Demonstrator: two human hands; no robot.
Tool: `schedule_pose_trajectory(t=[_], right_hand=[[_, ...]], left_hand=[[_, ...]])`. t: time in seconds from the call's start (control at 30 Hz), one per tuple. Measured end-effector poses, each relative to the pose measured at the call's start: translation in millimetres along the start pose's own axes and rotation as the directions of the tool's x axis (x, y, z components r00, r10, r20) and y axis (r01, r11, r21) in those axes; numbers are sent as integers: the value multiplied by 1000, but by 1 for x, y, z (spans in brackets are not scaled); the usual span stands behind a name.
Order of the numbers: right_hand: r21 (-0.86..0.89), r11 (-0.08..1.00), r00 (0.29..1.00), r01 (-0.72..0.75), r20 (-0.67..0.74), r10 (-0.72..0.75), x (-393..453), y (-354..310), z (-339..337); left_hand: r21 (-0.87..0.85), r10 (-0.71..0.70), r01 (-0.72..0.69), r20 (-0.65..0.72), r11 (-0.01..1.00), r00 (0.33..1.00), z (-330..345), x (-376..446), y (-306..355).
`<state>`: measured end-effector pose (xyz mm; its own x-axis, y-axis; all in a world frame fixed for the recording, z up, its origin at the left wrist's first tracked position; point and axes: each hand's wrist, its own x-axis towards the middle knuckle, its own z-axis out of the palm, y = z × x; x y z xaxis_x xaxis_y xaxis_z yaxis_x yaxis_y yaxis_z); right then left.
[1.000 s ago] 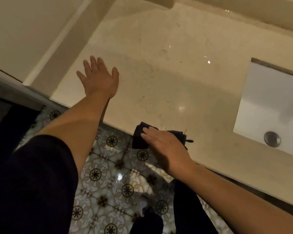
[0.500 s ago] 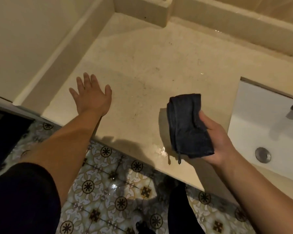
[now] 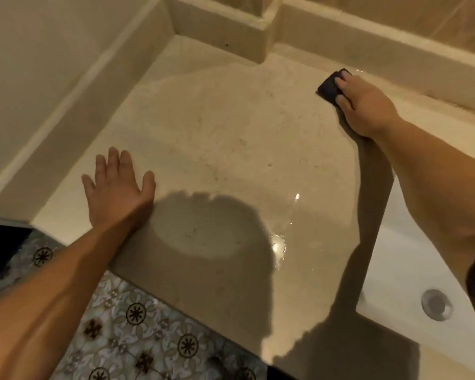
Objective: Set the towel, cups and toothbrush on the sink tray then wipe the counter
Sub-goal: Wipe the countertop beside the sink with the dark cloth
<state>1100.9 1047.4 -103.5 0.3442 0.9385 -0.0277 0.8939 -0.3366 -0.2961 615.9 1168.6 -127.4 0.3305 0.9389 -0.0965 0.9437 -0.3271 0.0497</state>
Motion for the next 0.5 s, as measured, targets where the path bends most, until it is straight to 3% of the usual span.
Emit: schedule_pose_trajectory(t=[0.17,0.3,0.5], right_hand=[[-102,994,999,48,-19,-50,-36,-13,11],[3,981,980,196,28,-196,-150,-97,29],[130,952,955,277,71,-287,-305,-210,63]], left_hand=[[-12,3,-3,-4,1000,1000,-2,0,0],[-34,4,-4,12,999,1000,-4,-4,1],[-48,10,-9,27,999,1000,-5,-4,-1]])
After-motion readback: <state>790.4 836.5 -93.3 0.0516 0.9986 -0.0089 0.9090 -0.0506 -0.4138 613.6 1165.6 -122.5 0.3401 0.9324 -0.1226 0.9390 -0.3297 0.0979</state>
